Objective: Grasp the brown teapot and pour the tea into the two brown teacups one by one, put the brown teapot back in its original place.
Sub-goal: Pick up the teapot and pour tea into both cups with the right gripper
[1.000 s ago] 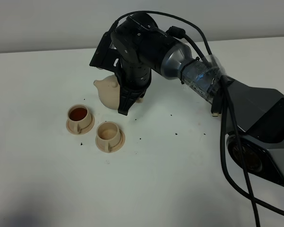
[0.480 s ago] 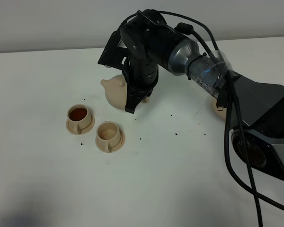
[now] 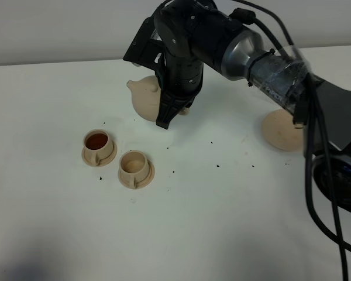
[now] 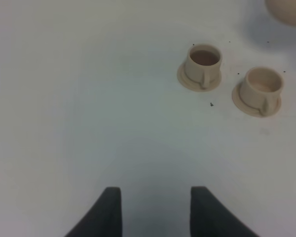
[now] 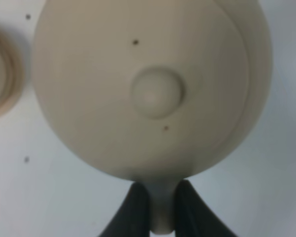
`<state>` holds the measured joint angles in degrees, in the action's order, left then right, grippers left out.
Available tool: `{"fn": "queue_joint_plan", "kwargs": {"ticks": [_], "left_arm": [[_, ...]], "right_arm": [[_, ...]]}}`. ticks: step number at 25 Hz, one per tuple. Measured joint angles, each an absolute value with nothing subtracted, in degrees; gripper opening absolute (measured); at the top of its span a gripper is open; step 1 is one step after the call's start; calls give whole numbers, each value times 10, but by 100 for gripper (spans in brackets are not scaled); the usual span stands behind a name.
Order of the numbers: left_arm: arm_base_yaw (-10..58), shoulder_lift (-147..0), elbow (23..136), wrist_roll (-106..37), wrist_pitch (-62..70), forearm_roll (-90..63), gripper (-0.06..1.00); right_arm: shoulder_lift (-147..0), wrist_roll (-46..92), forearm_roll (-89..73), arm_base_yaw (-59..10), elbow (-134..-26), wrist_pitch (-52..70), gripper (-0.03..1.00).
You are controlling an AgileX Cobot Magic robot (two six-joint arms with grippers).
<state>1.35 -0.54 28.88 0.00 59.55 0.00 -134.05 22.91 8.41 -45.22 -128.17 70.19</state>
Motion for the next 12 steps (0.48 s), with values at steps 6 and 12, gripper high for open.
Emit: {"fn": "queue_joint_plan", "kwargs": {"ticks": [6, 12], "left_arm": [[13, -5, 289, 0, 595, 0, 38], [13, -5, 289, 0, 595, 0, 38]], "right_arm": [[-1257, 204, 101, -454, -1125, 707, 13], [-1223, 182, 132, -483, -1030, 706, 13]]}}
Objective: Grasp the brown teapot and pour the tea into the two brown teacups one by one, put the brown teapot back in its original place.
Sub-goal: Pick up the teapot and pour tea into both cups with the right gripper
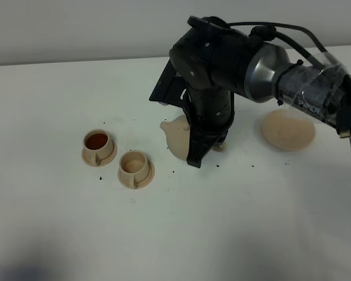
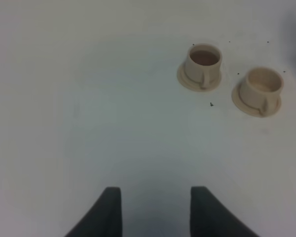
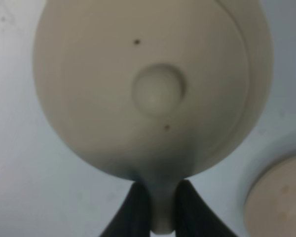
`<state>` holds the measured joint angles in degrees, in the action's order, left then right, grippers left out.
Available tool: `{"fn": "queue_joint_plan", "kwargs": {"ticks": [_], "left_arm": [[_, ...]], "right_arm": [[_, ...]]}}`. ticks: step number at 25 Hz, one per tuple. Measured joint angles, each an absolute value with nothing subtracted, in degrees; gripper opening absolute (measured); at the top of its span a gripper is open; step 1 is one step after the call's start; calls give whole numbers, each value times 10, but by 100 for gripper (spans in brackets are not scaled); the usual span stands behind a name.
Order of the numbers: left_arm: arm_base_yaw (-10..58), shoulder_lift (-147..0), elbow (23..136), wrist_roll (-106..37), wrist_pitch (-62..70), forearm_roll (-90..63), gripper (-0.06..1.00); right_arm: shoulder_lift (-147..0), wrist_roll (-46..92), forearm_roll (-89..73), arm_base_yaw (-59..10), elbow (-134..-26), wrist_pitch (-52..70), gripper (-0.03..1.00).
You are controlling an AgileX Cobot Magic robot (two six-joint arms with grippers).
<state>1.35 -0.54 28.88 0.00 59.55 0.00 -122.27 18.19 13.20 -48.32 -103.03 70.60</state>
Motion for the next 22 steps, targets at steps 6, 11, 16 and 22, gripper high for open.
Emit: {"fn": "queue_joint_plan", "kwargs": {"ticks": [6, 11, 16, 22], "left_arm": [[13, -5, 289, 0, 595, 0, 38], [13, -5, 289, 0, 595, 0, 38], [13, -5, 289, 0, 595, 0, 38], [13, -5, 289, 0, 595, 0, 38]], "right_arm": [[-1218, 141, 195, -531, -990, 687, 13], [-1218, 109, 279, -571, -989, 674, 13], [-1225, 100, 321, -589, -989, 672, 13], [-1247, 96, 359, -610, -989, 664, 13]]}}
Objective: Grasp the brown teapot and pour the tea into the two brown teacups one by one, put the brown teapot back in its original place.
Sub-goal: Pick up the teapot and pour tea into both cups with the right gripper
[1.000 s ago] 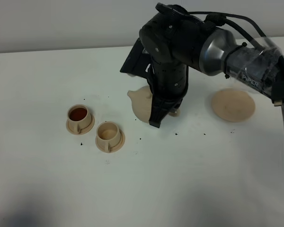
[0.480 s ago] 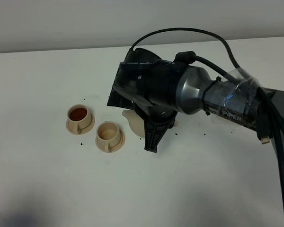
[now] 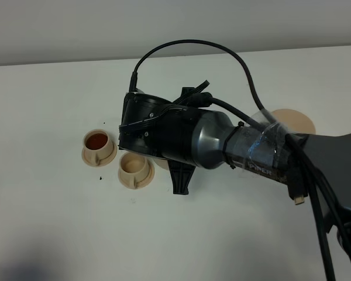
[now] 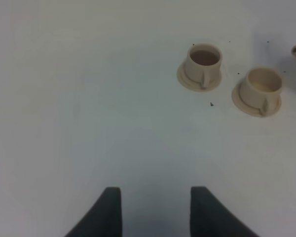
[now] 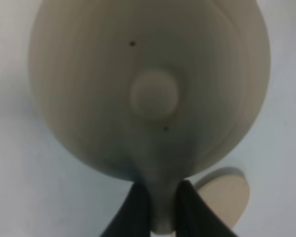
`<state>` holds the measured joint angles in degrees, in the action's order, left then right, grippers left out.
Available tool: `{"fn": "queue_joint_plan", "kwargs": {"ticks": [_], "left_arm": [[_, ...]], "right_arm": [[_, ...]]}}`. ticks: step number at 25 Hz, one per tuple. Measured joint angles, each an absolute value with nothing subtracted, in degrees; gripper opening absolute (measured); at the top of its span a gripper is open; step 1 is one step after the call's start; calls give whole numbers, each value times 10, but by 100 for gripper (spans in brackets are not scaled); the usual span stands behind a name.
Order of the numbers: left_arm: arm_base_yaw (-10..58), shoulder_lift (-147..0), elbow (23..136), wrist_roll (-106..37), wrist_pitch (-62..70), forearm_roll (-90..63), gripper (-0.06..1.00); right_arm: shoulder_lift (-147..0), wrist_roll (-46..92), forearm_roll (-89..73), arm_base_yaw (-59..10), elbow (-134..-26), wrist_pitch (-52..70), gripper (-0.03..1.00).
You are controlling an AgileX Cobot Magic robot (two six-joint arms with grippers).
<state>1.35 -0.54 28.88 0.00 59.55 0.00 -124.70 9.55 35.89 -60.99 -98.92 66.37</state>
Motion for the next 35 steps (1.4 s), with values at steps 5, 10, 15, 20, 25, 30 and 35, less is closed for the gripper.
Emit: {"fn": "queue_joint_plan", "kwargs": {"ticks": [5, 10, 15, 20, 25, 30, 35], "left_arm": [[13, -5, 289, 0, 595, 0, 38], [13, -5, 289, 0, 595, 0, 38], [13, -5, 289, 0, 595, 0, 38], [13, -5, 289, 0, 595, 0, 38], [13, -5, 289, 0, 595, 0, 38], [13, -5, 289, 0, 595, 0, 38], [13, -5, 289, 0, 595, 0, 38]], "right_arm": [[-1266, 95, 375, -623, -989, 662, 13], [-1277, 93, 408, -635, -989, 662, 13], [-1277, 93, 429, -641, -989, 665, 13], [-1277, 93, 452, -641, -989, 673, 13], [-1286, 98, 480, -646, -989, 682, 13], [-1299, 102, 498, -659, -989, 685, 13], [-1299, 107, 518, -667, -989, 688, 13]]}}
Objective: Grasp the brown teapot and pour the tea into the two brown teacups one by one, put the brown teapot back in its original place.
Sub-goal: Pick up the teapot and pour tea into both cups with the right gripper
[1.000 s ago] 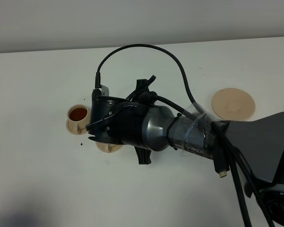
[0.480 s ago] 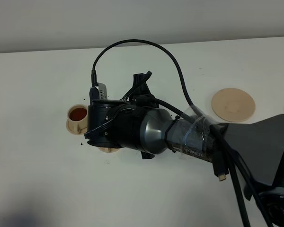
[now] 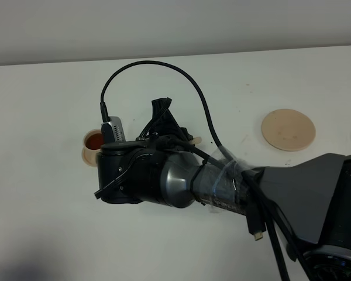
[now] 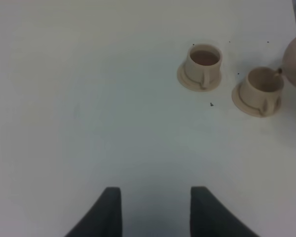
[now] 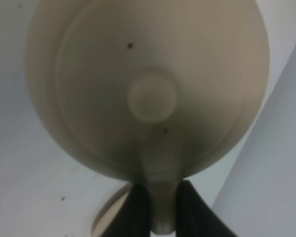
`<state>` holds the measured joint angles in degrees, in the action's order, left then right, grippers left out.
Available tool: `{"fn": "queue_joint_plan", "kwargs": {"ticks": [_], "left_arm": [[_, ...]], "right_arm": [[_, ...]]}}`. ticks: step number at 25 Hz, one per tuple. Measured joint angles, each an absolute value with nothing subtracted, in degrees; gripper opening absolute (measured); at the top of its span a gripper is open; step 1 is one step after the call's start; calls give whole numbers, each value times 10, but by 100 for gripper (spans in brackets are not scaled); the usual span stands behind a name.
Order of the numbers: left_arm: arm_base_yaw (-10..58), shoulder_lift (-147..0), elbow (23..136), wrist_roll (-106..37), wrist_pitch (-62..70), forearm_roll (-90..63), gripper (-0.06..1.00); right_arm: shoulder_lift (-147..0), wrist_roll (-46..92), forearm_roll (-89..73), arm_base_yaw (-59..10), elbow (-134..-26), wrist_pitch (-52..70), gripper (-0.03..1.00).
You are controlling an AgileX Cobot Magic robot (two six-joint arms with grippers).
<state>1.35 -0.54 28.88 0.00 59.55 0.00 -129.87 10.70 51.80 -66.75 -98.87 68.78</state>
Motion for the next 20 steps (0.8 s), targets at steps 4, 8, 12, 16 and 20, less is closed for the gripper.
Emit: {"fn": "queue_joint_plan", "kwargs": {"ticks": [4, 8, 12, 16, 20], "left_arm": [[13, -5, 289, 0, 595, 0, 38], [13, -5, 289, 0, 595, 0, 38], [13, -5, 289, 0, 595, 0, 38], [13, -5, 289, 0, 595, 0, 38], [13, -5, 289, 0, 595, 0, 38]], "right_arm": [[-1299, 109, 527, -670, -989, 688, 13], [-1299, 113, 536, -670, -989, 688, 13], [-1299, 120, 545, -670, -989, 688, 13], [-1299, 133, 556, -670, -989, 688, 13], [-1299, 145, 568, -670, -989, 684, 13]]}}
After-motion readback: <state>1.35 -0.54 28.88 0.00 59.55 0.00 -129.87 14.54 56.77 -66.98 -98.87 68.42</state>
